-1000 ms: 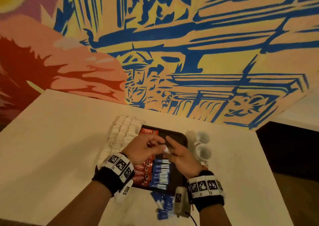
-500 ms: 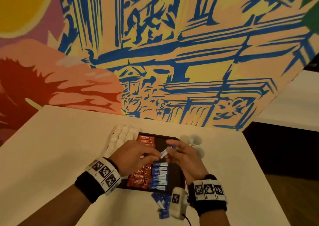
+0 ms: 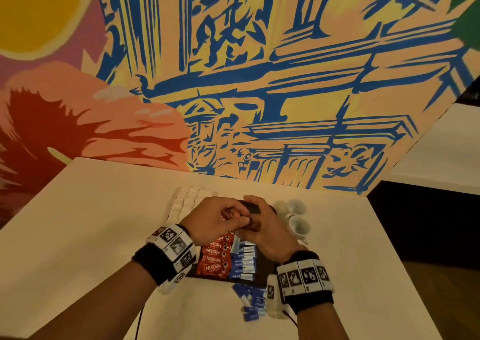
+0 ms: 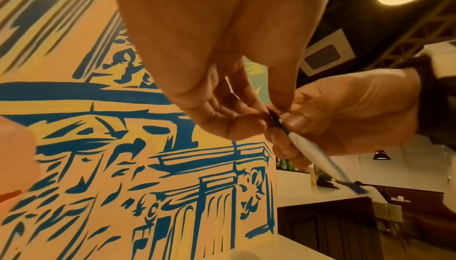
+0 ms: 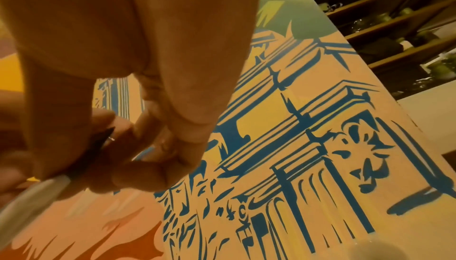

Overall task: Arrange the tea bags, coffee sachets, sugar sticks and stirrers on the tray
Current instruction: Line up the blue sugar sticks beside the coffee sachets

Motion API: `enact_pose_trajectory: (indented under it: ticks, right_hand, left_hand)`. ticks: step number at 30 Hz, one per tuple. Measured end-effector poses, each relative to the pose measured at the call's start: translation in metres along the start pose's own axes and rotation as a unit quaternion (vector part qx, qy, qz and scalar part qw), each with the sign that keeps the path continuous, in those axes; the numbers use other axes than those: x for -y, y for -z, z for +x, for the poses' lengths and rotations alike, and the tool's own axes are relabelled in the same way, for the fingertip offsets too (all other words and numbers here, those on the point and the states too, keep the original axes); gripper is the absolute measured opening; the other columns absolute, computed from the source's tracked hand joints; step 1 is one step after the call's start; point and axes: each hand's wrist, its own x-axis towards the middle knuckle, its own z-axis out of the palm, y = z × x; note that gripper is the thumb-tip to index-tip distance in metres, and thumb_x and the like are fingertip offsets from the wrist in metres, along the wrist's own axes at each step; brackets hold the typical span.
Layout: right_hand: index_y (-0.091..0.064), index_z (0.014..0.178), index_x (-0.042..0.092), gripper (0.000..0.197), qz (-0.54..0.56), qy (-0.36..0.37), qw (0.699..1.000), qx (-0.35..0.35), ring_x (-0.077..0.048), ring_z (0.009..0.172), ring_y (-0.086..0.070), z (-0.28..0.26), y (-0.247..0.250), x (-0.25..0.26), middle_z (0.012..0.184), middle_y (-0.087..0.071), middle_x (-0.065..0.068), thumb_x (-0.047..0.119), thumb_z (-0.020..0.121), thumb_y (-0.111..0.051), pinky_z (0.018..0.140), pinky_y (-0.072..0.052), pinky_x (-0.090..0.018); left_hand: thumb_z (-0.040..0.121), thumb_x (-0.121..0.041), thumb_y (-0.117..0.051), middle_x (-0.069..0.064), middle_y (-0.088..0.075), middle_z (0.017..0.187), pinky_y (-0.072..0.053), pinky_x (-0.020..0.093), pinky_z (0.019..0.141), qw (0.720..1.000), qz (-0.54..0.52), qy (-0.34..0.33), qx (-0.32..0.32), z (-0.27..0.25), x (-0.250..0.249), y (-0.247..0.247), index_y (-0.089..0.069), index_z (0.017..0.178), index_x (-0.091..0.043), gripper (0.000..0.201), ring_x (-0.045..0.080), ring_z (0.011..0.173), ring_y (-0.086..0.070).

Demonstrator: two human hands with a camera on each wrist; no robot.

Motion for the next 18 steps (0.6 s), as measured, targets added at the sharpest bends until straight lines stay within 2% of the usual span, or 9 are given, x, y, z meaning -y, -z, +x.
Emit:
enact_pose_trajectory:
  ticks: [2, 4, 6, 8, 9, 11, 14, 18]
  right_hand:
    - [-0.030, 0.146, 0.028, 0.075, -0.005, -0.009, 1.000, -0.010, -0.011, 0.102, -0.072, 0.001, 0.002, -0.006, 0.101, -0.075, 0.001, 0.004, 0.090, -0.074, 0.090, -0.056, -0.026]
    - [-0.034, 0.144, 0.030, 0.070, 0.002, -0.023, 0.999, -0.027, -0.013, 0.098, -0.072, 0.000, 0.007, -0.013, 0.097, -0.073, -0.001, 0.008, 0.091, -0.073, 0.084, -0.056, -0.025]
    - [-0.048, 0.133, 0.027, 0.051, 0.030, -0.041, 0.998, -0.039, -0.016, 0.091, -0.072, -0.003, 0.015, -0.017, 0.099, -0.072, -0.006, 0.011, 0.092, -0.073, 0.073, -0.057, -0.026]
    - [-0.063, 0.118, 0.018, 0.027, 0.057, -0.047, 0.996, -0.056, -0.018, 0.077, -0.071, -0.003, 0.024, -0.022, 0.093, -0.074, -0.005, 0.014, 0.093, -0.072, 0.065, -0.057, -0.029]
    - [-0.069, 0.111, 0.014, 0.019, 0.064, -0.047, 0.994, -0.071, -0.018, 0.074, -0.070, -0.002, 0.028, -0.026, 0.088, -0.075, -0.004, 0.015, 0.092, -0.072, 0.064, -0.057, -0.029]
    - [-0.075, 0.104, 0.008, 0.015, 0.088, -0.055, 0.990, -0.095, -0.018, 0.072, -0.068, 0.001, 0.037, -0.035, 0.084, -0.076, -0.005, 0.014, 0.090, -0.075, 0.065, -0.057, -0.027]
    - [-0.076, 0.104, 0.005, 0.015, 0.116, -0.078, 0.985, -0.101, -0.018, 0.074, -0.068, 0.009, 0.044, -0.048, 0.083, -0.076, -0.008, 0.008, 0.089, -0.074, 0.068, -0.058, -0.027]
    - [-0.075, 0.109, 0.007, 0.016, 0.113, -0.114, 0.985, -0.061, -0.019, 0.084, -0.071, 0.019, 0.055, -0.072, 0.095, -0.077, -0.013, 0.006, 0.095, -0.066, 0.079, -0.060, -0.031]
  left_hand:
    - [0.091, -0.028, -0.073, -0.012, -0.073, 0.089, -0.049, 0.016, 0.077, 1.000, -0.011, 0.001, -0.003, 0.003, 0.003, -0.004, -0.076, 0.097, -0.028, 0.007, 0.003, 0.084, -0.065]
    - [0.091, -0.020, -0.072, -0.011, -0.073, 0.083, -0.054, 0.022, 0.076, 0.998, -0.051, 0.018, -0.020, 0.006, 0.007, -0.006, -0.076, 0.094, -0.022, 0.005, 0.006, 0.078, -0.067]
    - [0.092, -0.012, -0.070, -0.003, -0.071, 0.076, -0.056, 0.025, 0.069, 0.993, -0.101, 0.047, -0.036, 0.007, 0.010, -0.006, -0.074, 0.094, -0.015, 0.005, 0.012, 0.071, -0.068]
    - [0.092, -0.005, -0.068, 0.001, -0.071, 0.072, -0.056, 0.026, 0.066, 0.987, -0.137, 0.072, -0.041, 0.007, 0.013, -0.006, -0.071, 0.095, -0.009, 0.006, 0.017, 0.069, -0.069]
    - [0.092, -0.003, -0.068, 0.001, -0.070, 0.071, -0.056, 0.027, 0.066, 0.984, -0.150, 0.083, -0.038, 0.008, 0.017, -0.007, -0.070, 0.096, -0.008, 0.007, 0.018, 0.070, -0.069]
    - [0.092, -0.004, -0.068, 0.000, -0.070, 0.073, -0.058, 0.030, 0.070, 0.984, -0.151, 0.097, -0.020, 0.012, 0.023, -0.009, -0.070, 0.101, -0.009, 0.011, 0.021, 0.073, -0.070]
    - [0.094, -0.009, -0.067, -0.002, -0.072, 0.080, -0.058, 0.025, 0.077, 0.991, -0.083, 0.104, 0.025, 0.019, 0.031, -0.016, -0.073, 0.111, -0.016, 0.019, 0.012, 0.074, -0.070]
    - [0.093, -0.015, -0.068, -0.017, -0.069, 0.087, -0.052, 0.017, 0.081, 0.993, 0.022, 0.106, 0.046, 0.031, 0.043, -0.026, -0.075, 0.105, -0.024, 0.017, -0.002, 0.083, -0.065]
